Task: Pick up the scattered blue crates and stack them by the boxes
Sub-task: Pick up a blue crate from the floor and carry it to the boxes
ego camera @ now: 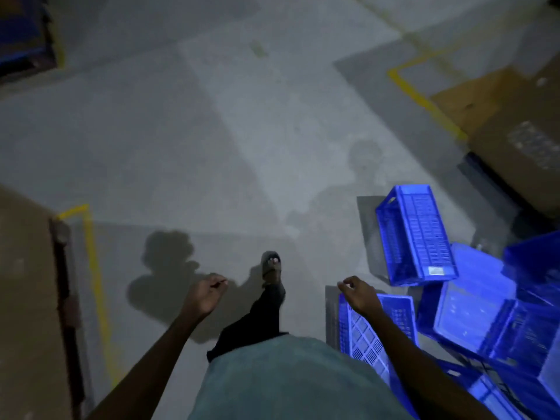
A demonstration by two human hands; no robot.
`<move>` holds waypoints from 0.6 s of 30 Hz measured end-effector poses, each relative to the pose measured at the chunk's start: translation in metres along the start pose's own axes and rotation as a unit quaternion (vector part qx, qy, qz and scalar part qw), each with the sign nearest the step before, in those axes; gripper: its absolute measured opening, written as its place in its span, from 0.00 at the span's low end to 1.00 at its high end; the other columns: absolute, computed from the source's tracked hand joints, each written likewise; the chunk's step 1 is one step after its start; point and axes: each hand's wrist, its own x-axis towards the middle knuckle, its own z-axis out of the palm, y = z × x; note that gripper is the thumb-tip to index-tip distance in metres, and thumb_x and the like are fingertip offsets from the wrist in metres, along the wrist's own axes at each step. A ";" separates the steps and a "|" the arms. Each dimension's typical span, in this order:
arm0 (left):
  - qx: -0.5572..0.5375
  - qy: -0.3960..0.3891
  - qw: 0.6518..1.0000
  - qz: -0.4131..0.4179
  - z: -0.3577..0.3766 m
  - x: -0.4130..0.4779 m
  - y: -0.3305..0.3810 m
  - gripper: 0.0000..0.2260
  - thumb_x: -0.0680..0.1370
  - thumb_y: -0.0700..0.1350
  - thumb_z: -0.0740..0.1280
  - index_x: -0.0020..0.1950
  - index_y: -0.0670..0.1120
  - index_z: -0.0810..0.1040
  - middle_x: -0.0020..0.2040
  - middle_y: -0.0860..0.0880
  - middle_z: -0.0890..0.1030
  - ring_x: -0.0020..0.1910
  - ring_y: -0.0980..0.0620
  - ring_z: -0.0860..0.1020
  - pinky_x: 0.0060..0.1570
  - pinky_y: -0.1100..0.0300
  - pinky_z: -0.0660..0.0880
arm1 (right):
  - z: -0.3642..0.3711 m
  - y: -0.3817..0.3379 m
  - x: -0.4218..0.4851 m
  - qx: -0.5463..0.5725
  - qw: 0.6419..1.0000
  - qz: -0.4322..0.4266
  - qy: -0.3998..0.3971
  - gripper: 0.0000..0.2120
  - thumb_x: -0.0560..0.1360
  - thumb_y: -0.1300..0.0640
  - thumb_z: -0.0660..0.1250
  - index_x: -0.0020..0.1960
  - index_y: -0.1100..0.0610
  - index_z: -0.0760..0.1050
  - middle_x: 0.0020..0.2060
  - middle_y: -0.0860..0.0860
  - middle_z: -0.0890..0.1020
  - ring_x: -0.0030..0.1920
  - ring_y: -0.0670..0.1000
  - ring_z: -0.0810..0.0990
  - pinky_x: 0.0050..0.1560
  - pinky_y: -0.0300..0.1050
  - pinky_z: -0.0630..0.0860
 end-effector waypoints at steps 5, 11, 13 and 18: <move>0.052 -0.048 0.996 0.055 -0.039 0.147 0.098 0.04 0.81 0.44 0.70 0.46 0.50 0.80 0.44 0.52 0.83 0.45 0.51 0.80 0.41 0.73 0.68 | -0.062 -0.037 0.070 0.065 0.991 0.102 0.064 0.18 0.81 0.46 0.66 0.60 0.60 0.79 0.53 0.59 0.84 0.59 0.60 0.81 0.56 0.48 0.70; 0.138 -0.179 0.967 0.115 -0.049 0.296 0.222 0.04 0.79 0.54 0.69 0.47 0.56 0.81 0.48 0.53 0.85 0.50 0.51 0.82 0.50 0.60 0.75 | -0.121 -0.071 0.144 0.141 0.968 0.171 0.116 0.19 0.81 0.47 0.66 0.63 0.61 0.78 0.55 0.61 0.83 0.61 0.60 0.79 0.57 0.49 0.70; 0.154 -0.193 0.960 0.132 -0.045 0.336 0.265 0.10 0.74 0.59 0.66 0.46 0.55 0.82 0.47 0.53 0.86 0.48 0.53 0.82 0.50 0.60 0.75 | -0.139 -0.078 0.170 0.162 0.959 0.195 0.126 0.19 0.81 0.47 0.65 0.64 0.60 0.77 0.57 0.61 0.83 0.62 0.61 0.79 0.58 0.49 0.70; 0.206 -0.219 0.938 0.172 -0.013 0.436 0.361 0.04 0.77 0.54 0.70 0.44 0.55 0.81 0.47 0.53 0.86 0.50 0.52 0.83 0.49 0.61 0.74 | -0.169 -0.078 0.243 0.206 0.937 0.237 0.151 0.18 0.81 0.48 0.66 0.61 0.60 0.79 0.55 0.60 0.83 0.60 0.60 0.80 0.53 0.46 0.69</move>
